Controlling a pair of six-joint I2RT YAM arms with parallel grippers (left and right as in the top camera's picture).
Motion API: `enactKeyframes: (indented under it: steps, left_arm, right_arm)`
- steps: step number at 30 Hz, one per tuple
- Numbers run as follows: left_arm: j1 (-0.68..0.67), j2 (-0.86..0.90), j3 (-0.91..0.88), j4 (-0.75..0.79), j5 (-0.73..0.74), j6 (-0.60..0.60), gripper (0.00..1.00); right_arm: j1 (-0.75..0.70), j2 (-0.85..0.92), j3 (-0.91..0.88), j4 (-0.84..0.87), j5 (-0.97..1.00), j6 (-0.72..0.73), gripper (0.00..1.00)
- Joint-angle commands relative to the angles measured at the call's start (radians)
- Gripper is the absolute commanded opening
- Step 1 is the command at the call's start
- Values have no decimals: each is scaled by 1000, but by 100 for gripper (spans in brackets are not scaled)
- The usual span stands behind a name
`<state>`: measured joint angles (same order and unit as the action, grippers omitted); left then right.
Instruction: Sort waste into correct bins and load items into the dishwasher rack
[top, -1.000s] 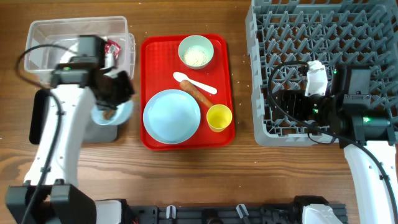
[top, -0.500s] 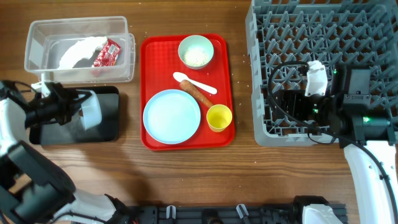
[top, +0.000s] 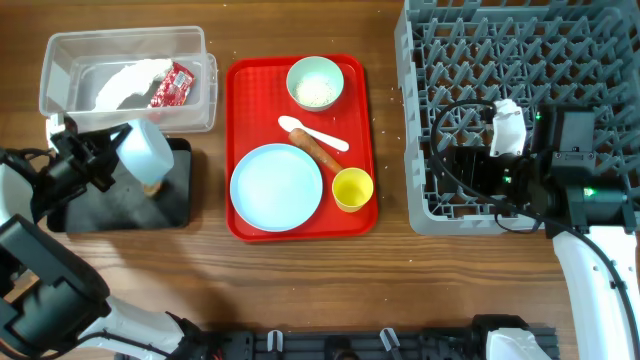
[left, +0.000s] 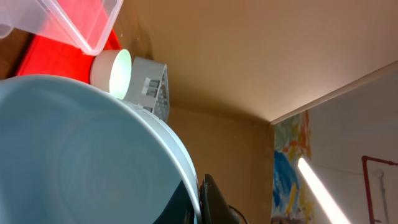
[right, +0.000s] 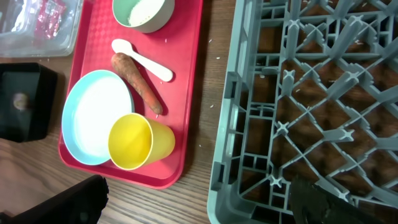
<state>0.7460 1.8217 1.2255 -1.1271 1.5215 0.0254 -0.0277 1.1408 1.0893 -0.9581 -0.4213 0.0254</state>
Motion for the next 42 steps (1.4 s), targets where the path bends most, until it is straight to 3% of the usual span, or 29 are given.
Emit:
enactKeyframes:
  steps: [1,6,11,16,18,19,20,21,24,29,36,42]
  left_arm:
    - [32,8,-3,-4,41,19,4]
    - [12,4,12,9,-31,20,4]
    - [-148,-56,127,12,-139,17,4]
    - [-436,-125,319,132,-480,-158,4]
    - [-578,-141,335,244,-696,-226,4]
    - [-678,-140,335,311,-876,-228,4]
    - [-837,-122,333,381,-1239,-223,4]
    - [-920,-104,333,410,-1429,-212,4]
    - [-1049,-50,333,461,-1702,-166,4]
    - [-1127,72,333,504,-1741,-105,4]
    - [-1103,172,333,506,-1743,-277,4]
    - [-1090,209,332,518,-1744,-292,7]
  right_arm:
    - [5,1,15,-1,6,12,96]
    - [5,1,15,3,6,12,96]
    - [5,1,15,7,7,29,96]
    - [5,1,15,7,7,29,96]
    - [5,1,15,6,7,29,96]
    - [5,1,15,6,7,29,96]
    - [5,1,15,7,8,27,96]
    - [5,1,15,7,10,27,96]
    - [5,1,15,6,26,27,96]
    - [5,1,15,6,39,27,96]
    - [5,7,15,5,49,27,96]
    - [5,47,15,5,48,27,96]
